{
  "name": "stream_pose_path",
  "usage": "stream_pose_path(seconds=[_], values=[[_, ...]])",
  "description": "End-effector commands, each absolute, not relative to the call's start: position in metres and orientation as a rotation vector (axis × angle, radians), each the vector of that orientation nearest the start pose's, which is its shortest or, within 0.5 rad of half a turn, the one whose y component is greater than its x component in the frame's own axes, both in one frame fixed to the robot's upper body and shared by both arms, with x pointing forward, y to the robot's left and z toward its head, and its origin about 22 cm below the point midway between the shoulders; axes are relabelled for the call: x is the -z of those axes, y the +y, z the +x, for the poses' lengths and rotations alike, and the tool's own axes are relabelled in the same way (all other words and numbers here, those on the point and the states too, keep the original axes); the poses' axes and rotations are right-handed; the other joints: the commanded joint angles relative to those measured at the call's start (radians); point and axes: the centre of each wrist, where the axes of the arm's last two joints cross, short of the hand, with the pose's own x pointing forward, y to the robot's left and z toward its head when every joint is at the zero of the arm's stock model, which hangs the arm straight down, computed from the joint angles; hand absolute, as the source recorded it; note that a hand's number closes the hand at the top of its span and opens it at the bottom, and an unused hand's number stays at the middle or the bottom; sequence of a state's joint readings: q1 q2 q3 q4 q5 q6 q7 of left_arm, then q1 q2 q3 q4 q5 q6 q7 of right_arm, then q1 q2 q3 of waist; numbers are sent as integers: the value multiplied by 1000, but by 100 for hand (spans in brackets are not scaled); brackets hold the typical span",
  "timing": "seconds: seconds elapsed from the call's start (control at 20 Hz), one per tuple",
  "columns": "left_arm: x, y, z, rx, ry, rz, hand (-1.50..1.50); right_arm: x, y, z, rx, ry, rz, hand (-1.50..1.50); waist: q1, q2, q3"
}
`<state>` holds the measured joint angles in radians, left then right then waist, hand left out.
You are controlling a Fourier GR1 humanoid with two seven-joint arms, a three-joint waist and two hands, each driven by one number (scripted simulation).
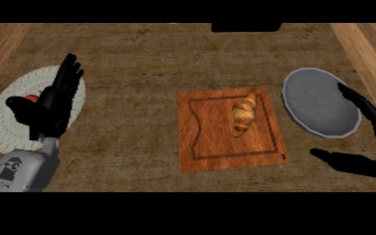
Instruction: Pick the croissant from the cutting board and place it in the pan
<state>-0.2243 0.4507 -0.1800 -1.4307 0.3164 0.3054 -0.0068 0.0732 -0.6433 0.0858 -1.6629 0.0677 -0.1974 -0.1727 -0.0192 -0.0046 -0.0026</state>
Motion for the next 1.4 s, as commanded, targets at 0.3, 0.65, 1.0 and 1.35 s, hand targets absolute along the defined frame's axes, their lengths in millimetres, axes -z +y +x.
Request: stream_pose_path(seconds=[0.3,0.65,1.0,1.35], values=[[-42,282,298,29,-1627,217,0,-197,-314,235,-786,-1504,-720,-150,20,4,1],[-51,265,299,48,-1613,187,0,-201,-279,269,-818,-1493,-721,-150,27,5,2],[-48,272,289,50,-1626,199,0,-195,-239,290,-889,-1480,-532,-150,33,5,2],[-53,287,298,57,-1629,212,0,-160,-212,289,-890,-1345,-581,-150,25,6,2]])
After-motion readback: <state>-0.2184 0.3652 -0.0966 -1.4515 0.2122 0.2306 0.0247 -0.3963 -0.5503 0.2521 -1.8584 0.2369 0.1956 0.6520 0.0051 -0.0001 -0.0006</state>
